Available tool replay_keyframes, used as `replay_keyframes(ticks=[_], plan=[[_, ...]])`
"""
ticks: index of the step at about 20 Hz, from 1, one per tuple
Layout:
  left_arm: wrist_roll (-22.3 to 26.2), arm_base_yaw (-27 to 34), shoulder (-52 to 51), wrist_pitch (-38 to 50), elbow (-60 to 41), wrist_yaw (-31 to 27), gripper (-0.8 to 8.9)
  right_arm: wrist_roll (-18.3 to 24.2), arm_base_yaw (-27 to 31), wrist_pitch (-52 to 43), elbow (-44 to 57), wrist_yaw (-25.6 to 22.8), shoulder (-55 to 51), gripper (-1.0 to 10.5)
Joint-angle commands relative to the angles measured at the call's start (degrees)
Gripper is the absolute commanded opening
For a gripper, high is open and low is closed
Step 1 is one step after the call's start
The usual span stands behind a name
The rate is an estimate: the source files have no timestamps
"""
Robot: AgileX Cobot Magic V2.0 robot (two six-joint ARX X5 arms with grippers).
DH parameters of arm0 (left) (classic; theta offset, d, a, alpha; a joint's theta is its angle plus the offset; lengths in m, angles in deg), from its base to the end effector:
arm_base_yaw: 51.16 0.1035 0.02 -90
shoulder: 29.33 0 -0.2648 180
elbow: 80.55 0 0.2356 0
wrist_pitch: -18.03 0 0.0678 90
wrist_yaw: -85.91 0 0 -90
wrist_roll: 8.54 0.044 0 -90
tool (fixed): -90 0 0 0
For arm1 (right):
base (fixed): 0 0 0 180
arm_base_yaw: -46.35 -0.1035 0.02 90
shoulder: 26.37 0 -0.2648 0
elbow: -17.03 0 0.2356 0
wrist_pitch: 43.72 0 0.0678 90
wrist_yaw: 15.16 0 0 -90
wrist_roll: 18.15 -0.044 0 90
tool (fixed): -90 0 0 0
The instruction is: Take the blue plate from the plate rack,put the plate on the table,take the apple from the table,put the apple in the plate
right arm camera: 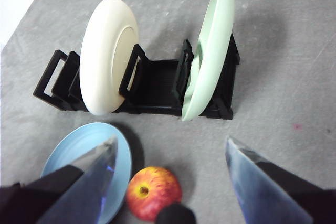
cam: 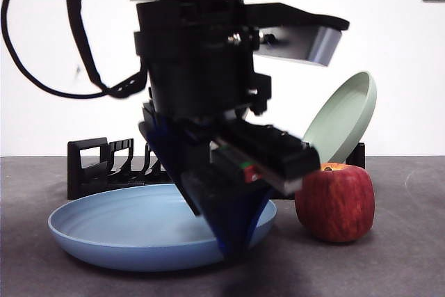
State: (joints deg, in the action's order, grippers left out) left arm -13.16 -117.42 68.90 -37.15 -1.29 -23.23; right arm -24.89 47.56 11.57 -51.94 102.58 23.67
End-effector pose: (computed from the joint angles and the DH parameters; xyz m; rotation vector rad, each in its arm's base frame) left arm 0.1382 -0.2785 0.1838 0.8292 0.9966 -0.6580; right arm 0.1591 0.0171 0.3196 0.2718 0.6464 0.4110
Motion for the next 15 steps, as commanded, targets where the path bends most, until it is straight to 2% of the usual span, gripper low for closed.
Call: replay_keyframes(ticks=[1, 3, 6, 9, 13, 15], plan=[[-2.9, 0.3, -5.9, -0.4, 2.4, -0.3, 4.69, 0.9, -1.8, 0.0, -0.1, 3.3, 0.2, 3.5], [-2.9, 0.5, -12.6, -0.7, 4.8, -0.3, 4.69, 2.7, -5.3, 0.0, -0.1, 3.6, 0.9, 3.8], [-2.9, 2.4, -23.5, -1.4, 9.8, -1.4, 4.69, 3.3, -11.8, -0.3, -0.1, 1.4, 3.0, 5.2], [-2.6, 5.5, -32.7, -3.4, 17.3, -2.2, 4.69, 5.4, -20.0, -0.4, -0.1, -7.5, 6.8, 5.4], [-1.1, 9.4, -39.1, -7.9, 27.6, -3.6, 4.69, 6.7, -30.4, -2.6, -0.4, -17.2, 14.8, 5.5], [-0.1, 9.9, -40.6, -11.1, 31.2, -6.5, 4.68, 8.0, -35.2, -3.9, -1.4, -24.2, 20.3, 6.6]])
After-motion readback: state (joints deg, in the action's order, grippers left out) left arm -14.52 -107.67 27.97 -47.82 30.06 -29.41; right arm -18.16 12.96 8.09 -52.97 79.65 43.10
